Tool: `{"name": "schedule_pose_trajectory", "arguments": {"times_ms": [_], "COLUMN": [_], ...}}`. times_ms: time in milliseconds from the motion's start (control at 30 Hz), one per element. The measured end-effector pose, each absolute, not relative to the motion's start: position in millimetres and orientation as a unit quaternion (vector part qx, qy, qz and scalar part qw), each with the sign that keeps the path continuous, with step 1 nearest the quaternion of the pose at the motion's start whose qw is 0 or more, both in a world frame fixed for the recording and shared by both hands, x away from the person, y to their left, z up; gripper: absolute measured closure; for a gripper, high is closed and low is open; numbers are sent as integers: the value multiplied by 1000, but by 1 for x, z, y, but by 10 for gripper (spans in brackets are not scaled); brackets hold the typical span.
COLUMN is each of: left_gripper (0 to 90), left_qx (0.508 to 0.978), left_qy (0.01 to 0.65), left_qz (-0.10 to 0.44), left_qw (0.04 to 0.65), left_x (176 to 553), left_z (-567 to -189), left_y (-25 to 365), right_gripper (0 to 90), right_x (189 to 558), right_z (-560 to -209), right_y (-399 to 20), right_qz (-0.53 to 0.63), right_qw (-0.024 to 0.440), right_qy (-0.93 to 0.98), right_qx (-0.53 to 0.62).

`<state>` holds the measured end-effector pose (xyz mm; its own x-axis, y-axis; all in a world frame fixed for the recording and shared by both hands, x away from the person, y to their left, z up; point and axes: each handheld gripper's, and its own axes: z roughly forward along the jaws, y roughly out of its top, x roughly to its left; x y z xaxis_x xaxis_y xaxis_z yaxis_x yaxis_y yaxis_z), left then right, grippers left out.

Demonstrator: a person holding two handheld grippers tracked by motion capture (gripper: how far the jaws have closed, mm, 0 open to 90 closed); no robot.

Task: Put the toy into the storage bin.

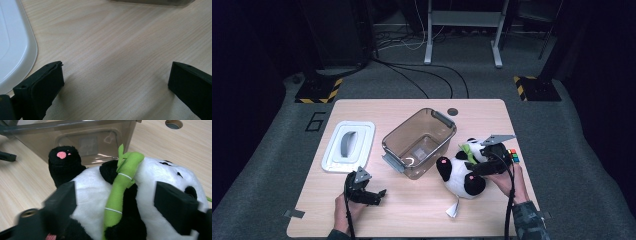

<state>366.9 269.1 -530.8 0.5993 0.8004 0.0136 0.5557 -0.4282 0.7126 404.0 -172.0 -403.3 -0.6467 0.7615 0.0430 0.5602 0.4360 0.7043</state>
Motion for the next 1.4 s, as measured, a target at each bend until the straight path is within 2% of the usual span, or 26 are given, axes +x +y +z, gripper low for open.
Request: {"name": "schedule_pose_trajectory", "arguments": {"times_ms": [67,167,600,733,1400], "left_gripper": [0,0,0,0,0], "left_qx": [826,826,826,826,826], "left_qy": [410,411,411,411,410], "left_qz": [178,178,178,178,179], "left_qw": [343,343,343,343,342], "left_x": [367,367,367,367,367], "left_z": [-531,-531,-531,-531,-531], "left_y": [269,269,269,269,269], "right_gripper": [327,457,652,741,774], "right_x": [405,408,419,418,414], "right_z": [-404,-407,-419,-419,-407], "right_y": [-171,-169,-166,-164,-171], "right_qz": [351,344,321,320,325], "right_qw": [142,140,111,110,134], "right_qy": [837,839,848,850,832], "right_qx": [396,397,406,404,429]}}
